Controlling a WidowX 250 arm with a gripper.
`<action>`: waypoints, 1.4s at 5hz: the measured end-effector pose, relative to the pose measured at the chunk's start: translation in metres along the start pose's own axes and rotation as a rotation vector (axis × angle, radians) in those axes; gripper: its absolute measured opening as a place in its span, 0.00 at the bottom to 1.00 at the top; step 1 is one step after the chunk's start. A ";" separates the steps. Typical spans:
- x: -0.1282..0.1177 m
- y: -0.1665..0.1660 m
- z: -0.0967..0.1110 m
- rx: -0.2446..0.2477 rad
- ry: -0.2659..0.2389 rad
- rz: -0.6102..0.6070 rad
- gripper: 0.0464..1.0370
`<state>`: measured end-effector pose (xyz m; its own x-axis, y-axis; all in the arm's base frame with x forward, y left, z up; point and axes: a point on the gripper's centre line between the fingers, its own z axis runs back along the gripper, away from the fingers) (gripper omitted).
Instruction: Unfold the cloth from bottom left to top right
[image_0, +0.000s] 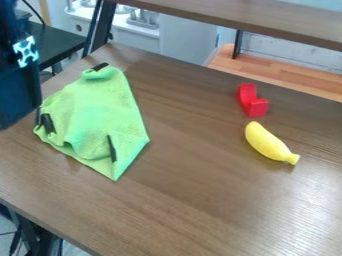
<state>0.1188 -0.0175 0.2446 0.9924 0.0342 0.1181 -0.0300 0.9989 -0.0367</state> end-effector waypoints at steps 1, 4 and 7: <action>-0.001 0.000 -0.001 0.001 0.008 0.000 0.96; 0.083 0.083 -0.102 0.032 0.060 0.407 0.96; 0.138 0.160 -0.141 0.104 -0.133 0.722 0.96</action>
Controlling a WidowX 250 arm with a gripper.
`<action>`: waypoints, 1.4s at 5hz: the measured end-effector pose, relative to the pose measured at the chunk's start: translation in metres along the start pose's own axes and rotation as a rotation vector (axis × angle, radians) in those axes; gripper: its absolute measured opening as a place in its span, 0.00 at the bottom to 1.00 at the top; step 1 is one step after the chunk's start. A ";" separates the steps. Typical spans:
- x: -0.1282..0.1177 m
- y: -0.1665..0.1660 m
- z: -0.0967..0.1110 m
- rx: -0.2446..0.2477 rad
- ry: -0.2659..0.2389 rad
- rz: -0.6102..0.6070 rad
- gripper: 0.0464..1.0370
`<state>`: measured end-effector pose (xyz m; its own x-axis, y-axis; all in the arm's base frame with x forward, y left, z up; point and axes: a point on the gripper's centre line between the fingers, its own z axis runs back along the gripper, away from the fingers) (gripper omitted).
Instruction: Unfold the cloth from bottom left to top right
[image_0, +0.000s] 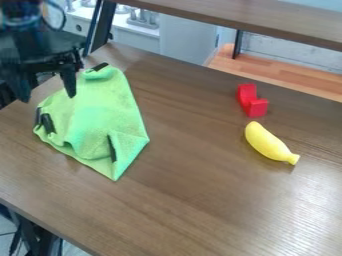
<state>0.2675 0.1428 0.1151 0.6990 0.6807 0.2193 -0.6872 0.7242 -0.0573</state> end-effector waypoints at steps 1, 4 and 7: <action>0.011 0.003 -0.031 0.040 0.011 0.074 0.96; 0.037 0.018 -0.066 0.126 0.017 0.081 0.96; 0.036 0.029 -0.078 0.251 0.009 0.074 0.96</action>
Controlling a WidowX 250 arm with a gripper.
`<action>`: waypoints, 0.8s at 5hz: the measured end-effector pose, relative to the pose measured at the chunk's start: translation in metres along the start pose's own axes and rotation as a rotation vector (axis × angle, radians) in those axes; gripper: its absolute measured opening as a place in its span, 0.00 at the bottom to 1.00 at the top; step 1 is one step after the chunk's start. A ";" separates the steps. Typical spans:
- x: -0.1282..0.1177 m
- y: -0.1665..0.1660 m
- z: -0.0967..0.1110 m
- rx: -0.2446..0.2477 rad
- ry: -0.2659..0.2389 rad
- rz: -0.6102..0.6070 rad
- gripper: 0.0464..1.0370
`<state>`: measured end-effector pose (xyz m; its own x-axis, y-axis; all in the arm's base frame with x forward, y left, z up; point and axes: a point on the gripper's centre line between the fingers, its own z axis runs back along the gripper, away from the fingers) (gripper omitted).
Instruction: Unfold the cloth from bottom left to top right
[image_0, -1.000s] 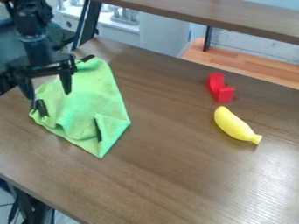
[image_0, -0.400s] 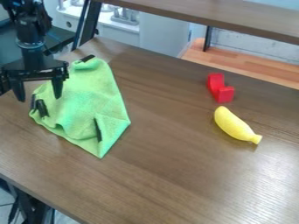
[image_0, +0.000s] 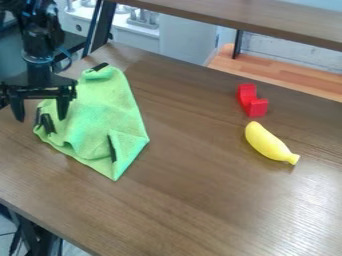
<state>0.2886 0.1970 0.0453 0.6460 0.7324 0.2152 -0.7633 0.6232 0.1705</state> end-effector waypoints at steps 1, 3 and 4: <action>-0.003 -0.004 -0.007 0.029 0.003 -0.012 0.96; -0.009 -0.014 -0.018 0.068 0.007 -0.035 0.96; -0.005 -0.016 -0.020 0.082 0.009 -0.030 0.96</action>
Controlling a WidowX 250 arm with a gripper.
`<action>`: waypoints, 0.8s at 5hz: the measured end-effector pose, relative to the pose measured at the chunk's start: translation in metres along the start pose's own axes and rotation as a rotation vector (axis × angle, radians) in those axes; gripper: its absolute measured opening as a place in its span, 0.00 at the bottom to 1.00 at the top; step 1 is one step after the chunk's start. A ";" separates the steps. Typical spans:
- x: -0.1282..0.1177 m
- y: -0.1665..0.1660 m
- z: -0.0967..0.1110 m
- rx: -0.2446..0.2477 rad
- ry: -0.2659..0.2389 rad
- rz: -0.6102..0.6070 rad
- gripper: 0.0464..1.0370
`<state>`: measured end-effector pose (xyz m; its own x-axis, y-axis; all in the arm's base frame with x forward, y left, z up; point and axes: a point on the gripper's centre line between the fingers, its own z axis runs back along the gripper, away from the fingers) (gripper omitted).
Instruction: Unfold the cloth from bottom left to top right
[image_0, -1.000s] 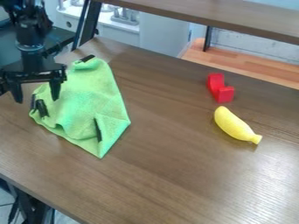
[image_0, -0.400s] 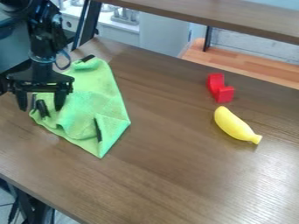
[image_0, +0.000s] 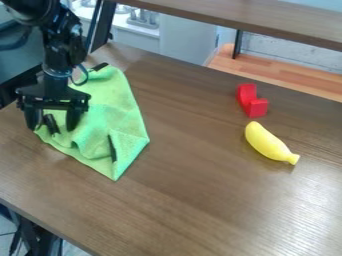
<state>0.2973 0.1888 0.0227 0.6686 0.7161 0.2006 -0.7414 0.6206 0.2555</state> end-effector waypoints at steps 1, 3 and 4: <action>0.001 0.001 -0.001 0.013 0.010 0.006 0.92; 0.000 0.000 -0.001 0.012 0.023 -0.004 0.33; 0.000 0.000 -0.001 0.008 0.026 -0.014 0.11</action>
<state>0.2974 0.1889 0.0216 0.6771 0.7155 0.1719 -0.7313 0.6282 0.2659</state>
